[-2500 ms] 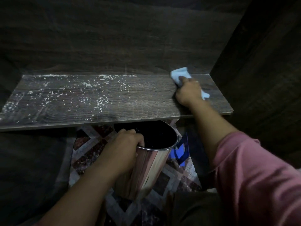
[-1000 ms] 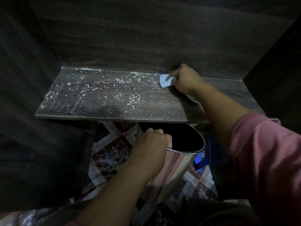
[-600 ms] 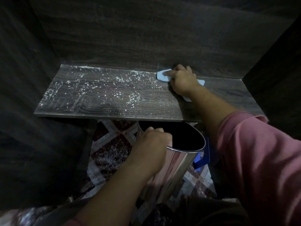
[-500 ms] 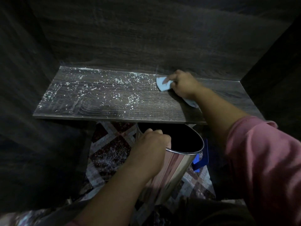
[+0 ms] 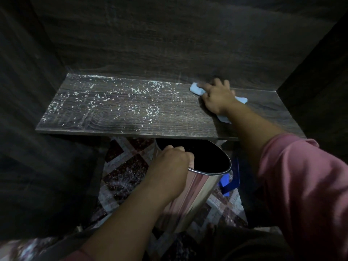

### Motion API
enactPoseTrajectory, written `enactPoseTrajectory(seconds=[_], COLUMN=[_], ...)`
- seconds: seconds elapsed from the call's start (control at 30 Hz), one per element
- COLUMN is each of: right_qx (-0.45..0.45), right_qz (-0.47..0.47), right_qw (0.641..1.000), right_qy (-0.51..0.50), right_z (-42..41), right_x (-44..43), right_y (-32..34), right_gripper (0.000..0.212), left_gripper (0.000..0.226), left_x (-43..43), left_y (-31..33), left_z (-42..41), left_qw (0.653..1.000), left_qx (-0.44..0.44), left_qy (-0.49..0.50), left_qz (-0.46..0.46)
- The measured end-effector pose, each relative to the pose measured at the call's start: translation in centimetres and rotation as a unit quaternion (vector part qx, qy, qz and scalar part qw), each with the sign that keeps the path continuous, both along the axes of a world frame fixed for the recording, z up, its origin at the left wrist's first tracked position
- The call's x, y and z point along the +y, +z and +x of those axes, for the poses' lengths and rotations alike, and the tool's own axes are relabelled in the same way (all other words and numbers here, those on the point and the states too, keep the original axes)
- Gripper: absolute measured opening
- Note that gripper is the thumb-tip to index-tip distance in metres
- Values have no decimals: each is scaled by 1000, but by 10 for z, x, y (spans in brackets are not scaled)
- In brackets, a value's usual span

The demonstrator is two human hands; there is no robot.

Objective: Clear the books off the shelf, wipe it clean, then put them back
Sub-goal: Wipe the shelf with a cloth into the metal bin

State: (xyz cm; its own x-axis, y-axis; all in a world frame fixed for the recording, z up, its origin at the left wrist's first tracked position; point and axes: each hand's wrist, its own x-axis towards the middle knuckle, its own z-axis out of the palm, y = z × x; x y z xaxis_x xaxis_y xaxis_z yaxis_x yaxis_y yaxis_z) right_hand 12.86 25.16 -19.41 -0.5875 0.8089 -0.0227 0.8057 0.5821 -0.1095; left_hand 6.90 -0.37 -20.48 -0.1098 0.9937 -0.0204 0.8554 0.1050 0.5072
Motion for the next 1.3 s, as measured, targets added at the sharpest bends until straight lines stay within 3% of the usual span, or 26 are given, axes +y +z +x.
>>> enactPoseTrajectory(seconds=[0.17, 0.33, 0.63, 0.77, 0.87, 1.03, 1.07, 1.2, 1.3], right_qx=[22, 22, 47, 14, 42, 213, 205, 23, 75], right_qz=[8, -16, -36, -55, -59, -34, -35, -150, -113], right_qw=[997, 991, 970, 959, 969, 972, 975, 986, 989], right_qy=[75, 128, 235, 279, 237, 97, 83, 67, 51], right_z=[9, 26, 58, 70, 74, 63, 60, 63, 69], right_x=[-29, -62, -102, -114, -115, -120, -124, -138, -130], right_y=[-3, -2, -1, 20, 46, 59, 51, 42, 65], right_gripper=[46, 73, 50, 41, 41, 30, 28, 19, 17], left_gripper=[28, 28, 28, 29, 28, 28, 28, 27, 26], left_x=[-1, -2, -9, -11, -12, -11, -11, -12, -11], left_y=[-2, -3, 2, 2, 1, 0, 0, -1, -1], left_z=[-2, -7, -8, -9, -9, -9, -8, -9, -10], left_qw=[1000, 999, 999, 999, 999, 999, 999, 999, 999], left_qx=[-2, -2, -19, -21, -25, -20, -18, -17, -17], left_qy=[1, 0, -2, -5, -11, -23, -25, -31, -31], left_qz=[-12, -39, -38, -30, -24, -23, -23, -21, -18])
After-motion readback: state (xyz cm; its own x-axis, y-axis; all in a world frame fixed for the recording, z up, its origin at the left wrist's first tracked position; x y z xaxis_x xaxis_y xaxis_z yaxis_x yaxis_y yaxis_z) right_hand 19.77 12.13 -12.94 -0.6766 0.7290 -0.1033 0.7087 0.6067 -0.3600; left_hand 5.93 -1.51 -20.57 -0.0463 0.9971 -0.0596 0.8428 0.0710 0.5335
